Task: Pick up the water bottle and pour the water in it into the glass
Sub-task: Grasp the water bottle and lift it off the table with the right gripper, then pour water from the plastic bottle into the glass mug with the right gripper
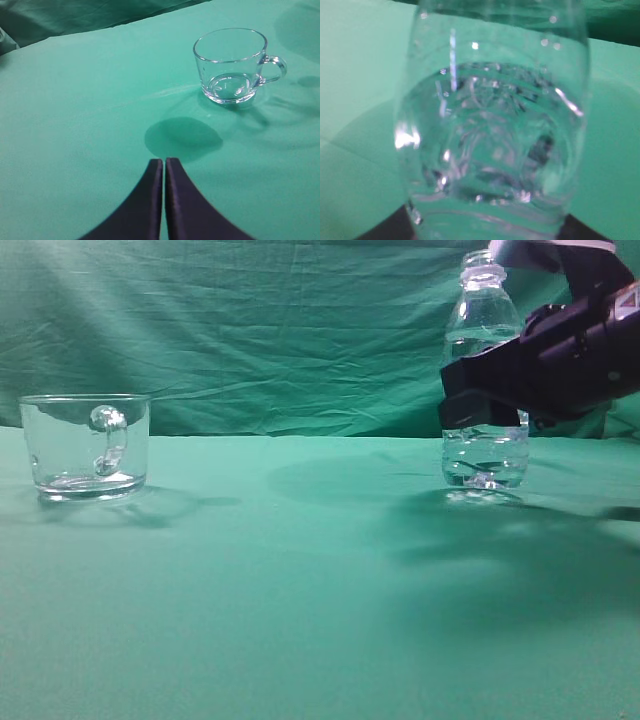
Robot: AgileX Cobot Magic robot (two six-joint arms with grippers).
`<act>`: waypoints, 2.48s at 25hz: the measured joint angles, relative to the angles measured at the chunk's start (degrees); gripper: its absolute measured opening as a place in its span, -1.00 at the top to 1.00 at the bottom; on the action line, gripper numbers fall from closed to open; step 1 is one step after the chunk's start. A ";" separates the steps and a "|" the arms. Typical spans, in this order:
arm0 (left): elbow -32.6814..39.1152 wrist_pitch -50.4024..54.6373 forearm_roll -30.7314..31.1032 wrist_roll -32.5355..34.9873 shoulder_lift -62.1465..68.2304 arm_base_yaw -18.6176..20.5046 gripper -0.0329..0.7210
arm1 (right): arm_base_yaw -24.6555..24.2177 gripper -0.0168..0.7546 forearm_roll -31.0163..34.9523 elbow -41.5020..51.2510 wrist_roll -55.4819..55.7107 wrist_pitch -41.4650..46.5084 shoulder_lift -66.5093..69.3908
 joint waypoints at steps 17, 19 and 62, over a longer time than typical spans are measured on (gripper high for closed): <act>0.00 0.00 0.00 0.00 0.00 0.00 0.91 | 2.00 0.23 -17.56 -18.10 2.58 32.37 -9.47; 0.00 0.00 0.00 0.00 0.00 0.00 0.91 | 2.96 0.23 -18.57 -19.77 2.58 33.50 -9.47; 0.00 0.00 0.00 0.00 0.00 0.00 0.91 | 20.71 0.23 -58.84 -57.30 2.22 52.93 17.41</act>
